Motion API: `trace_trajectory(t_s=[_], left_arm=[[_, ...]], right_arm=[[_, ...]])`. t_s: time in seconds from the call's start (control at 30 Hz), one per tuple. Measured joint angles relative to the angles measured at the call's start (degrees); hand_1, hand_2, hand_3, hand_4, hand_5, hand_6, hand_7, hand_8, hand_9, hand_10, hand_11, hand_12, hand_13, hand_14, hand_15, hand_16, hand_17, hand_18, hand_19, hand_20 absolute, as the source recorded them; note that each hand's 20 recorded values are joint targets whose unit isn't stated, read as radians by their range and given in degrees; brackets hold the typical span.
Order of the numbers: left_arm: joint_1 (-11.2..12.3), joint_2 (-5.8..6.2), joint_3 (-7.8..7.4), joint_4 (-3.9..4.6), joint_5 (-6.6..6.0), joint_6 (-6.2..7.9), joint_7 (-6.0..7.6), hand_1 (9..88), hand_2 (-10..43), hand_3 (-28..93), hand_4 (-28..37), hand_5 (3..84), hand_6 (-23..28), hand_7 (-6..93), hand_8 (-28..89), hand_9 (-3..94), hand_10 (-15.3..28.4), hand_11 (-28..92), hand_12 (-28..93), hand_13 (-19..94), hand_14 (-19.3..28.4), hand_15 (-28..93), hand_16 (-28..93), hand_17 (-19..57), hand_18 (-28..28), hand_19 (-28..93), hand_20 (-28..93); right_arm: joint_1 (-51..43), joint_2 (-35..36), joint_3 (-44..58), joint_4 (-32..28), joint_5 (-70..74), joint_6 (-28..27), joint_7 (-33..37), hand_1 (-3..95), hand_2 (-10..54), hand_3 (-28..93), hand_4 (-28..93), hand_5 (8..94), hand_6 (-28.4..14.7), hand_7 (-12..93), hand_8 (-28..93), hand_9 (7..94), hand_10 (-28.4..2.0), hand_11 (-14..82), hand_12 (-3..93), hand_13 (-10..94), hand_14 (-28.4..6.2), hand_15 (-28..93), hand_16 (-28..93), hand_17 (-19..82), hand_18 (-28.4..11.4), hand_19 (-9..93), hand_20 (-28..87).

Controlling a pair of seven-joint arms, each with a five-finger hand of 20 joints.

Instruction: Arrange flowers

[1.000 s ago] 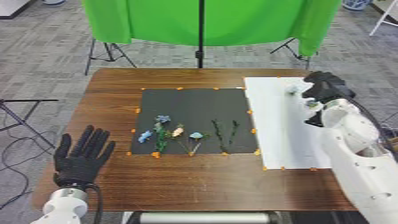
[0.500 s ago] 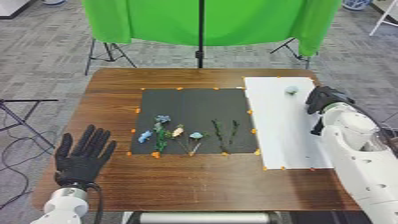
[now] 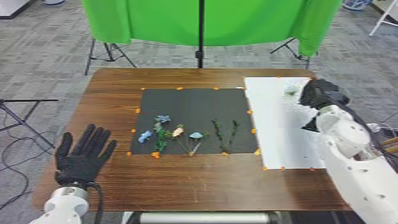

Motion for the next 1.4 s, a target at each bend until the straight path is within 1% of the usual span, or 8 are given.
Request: trace_trajectory(t_s=[0.17,0.27,0.47,0.73,0.97,1.03,1.2,1.4], left_arm=[[0.06,-0.03,-0.03,-0.03,0.01,-0.01,0.0,25.9,11.7,68,-28.3,44.1,8.6,11.7,-10,39.5,14.1,18,10,32,12.8,22,-3,-6.0,13.3,34,13],[-0.01,-0.06,0.13,-0.03,0.06,-0.05,-0.13,26.0,11.7,68,-28.3,44.1,8.6,11.7,-10,39.4,14.1,18,10,32,12.8,22,-3,-6.0,13.3,35,13],[-0.08,-0.07,0.29,0.0,0.06,-0.06,-0.19,26.0,11.8,68,-28.3,44.0,8.6,11.6,-10,39.4,14.1,18,10,32,12.8,22,-3,-6.0,13.3,35,13],[0.02,-0.17,0.26,0.0,0.09,-0.01,-0.28,26.0,11.8,68,-28.3,44.1,8.6,11.7,-10,39.5,14.1,18,10,32,12.8,22,-3,-6.1,13.4,35,13],[0.05,-0.18,0.26,-0.02,0.09,-0.02,-0.32,26.1,11.8,68,-28.3,44.1,8.6,11.7,-10,39.5,14.1,18,10,32,12.8,22,-3,-6.1,13.4,35,13],[0.07,-0.18,0.26,-0.02,0.09,-0.02,-0.41,26.1,11.8,68,-28.3,44.1,8.6,11.7,-10,39.5,14.1,18,10,32,12.8,22,-3,-6.1,13.4,35,13],[0.1,-0.18,0.25,-0.02,0.12,-0.01,-0.72,26.0,11.8,68,-28.3,44.1,8.6,11.6,-10,39.4,14.1,18,10,32,12.8,22,-3,-6.0,13.4,34,13],[0.08,-0.13,0.26,-0.02,0.14,-0.02,-0.75,26.0,11.7,69,-28.3,44.0,8.7,11.6,-10,39.4,14.1,18,10,32,12.8,22,-3,-6.0,13.3,34,13]], right_arm=[[-0.3,2.38,-6.34,-8.93,4.61,0.09,-6.83,66.0,-9.5,58,-28,73.7,3.4,28,-4,78.3,-7.4,4.7,33.4,66,-4.6,36,46,27,-16.4,70,43],[1.04,1.82,-11.35,-11.44,5.24,-0.07,-10.89,66.0,-9.5,58,-28,73.2,3.3,28,-4,78.0,-7.5,4.6,33.2,66,-4.5,36,46,27,-16.5,70,43],[4.35,-1.62,-19.52,-10.78,3.53,-3.09,-14.75,66.0,-9.5,58,-28,72.8,3.3,27,-4,77.4,-7.4,4.4,32.9,65,-4.5,36,46,27,-16.5,70,43],[4.54,-3.12,-21.11,-8.47,2.27,-4.85,-14.92,65.9,-9.5,58,-28,71.4,3.0,26,-4,75.8,-7.3,4.8,31.6,65,-4.6,37,46,27,-16.5,70,43],[3.66,-3.0,-20.59,-7.74,1.61,-5.23,-14.18,65.1,-9.5,59,-28,67.0,3.6,19,-5,68.9,-8.1,12.5,21.6,64,-4.4,37,45,26,-16.7,71,42],[3.21,-2.91,-20.26,-7.89,1.59,-5.52,-13.95,64.5,-9.5,59,-28,65.8,3.5,17,-9,66.9,-8.7,15.1,17.8,63,-4.4,38,44,26,-17.0,71,42],[1.75,-2.12,-19.4,-9.18,1.79,-6.31,-13.78,63.0,-9.5,58,-28,63.8,3.2,17,-14,64.9,-9.2,15.2,16.3,63,-4.9,39,43,26,-17.5,71,41],[0.02,-1.23,-17.62,-10.86,3.01,-6.31,-13.78,52.6,-9.5,68,-28,58.2,1.5,16,-13,58.3,-11.3,13.7,15.7,57,-8.0,51,30,25,-17.9,75,44]])
